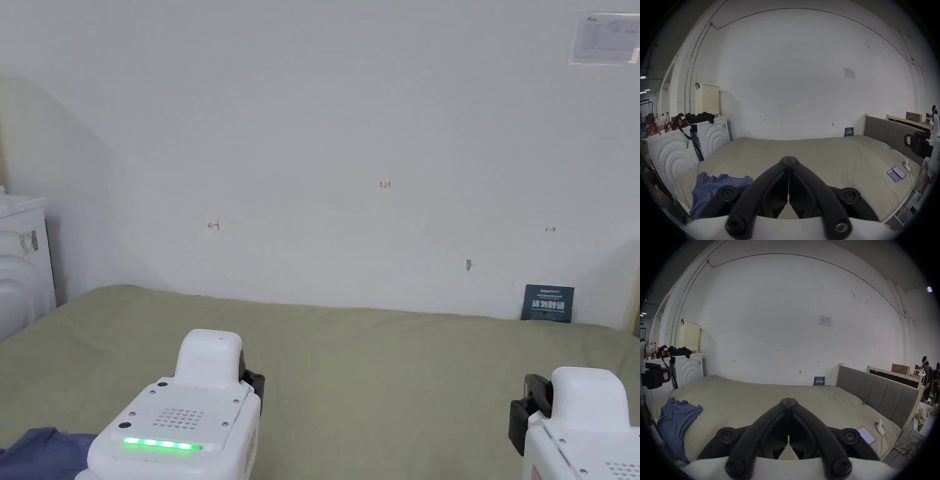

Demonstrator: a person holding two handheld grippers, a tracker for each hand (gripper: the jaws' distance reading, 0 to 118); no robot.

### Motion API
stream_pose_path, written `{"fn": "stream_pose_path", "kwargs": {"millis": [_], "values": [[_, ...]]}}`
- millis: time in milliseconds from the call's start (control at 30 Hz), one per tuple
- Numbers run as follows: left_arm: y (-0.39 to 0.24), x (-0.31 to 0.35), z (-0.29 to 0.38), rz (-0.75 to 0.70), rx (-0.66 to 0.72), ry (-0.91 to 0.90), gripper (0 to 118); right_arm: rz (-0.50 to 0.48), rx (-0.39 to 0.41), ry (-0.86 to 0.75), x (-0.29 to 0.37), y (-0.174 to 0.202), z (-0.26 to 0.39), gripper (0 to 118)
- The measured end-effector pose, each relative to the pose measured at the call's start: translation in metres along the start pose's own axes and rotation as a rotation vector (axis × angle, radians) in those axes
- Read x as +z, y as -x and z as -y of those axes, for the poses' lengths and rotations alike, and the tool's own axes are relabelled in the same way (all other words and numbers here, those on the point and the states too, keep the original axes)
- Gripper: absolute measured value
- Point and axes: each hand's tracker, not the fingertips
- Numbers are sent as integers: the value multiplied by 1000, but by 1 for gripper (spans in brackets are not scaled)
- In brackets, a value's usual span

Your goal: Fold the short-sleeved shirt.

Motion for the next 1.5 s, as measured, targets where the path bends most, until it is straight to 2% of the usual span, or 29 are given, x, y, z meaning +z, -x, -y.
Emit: {"fn": "stream_pose_path", "kwargs": {"millis": [100,167,300,433,533,733,967,1133,1267,1433,1500], "values": [[14,1,1,-13,21,7,0,-44,-35,44,-7,8,0,2],[26,5,4,-53,11,12,0,-78,-13,56,-12,20,3,2],[69,22,10,-185,25,27,0,-208,2,65,-22,68,6,2],[125,46,20,-328,56,57,0,-382,24,64,-28,136,8,2],[162,68,26,-436,76,73,0,-516,-1,67,-27,183,10,2],[206,95,36,-551,63,108,0,-641,-3,79,-28,243,15,2],[224,93,49,-588,85,157,0,-667,41,78,-31,263,22,2],[234,72,66,-545,108,217,0,-676,43,110,-39,263,32,2],[247,34,83,-487,150,298,0,-680,38,162,-47,260,46,2],[267,-37,111,-339,241,443,0,-661,58,228,-61,256,72,2],[277,-74,132,-326,290,515,6,-653,62,260,-68,254,82,2]]}}
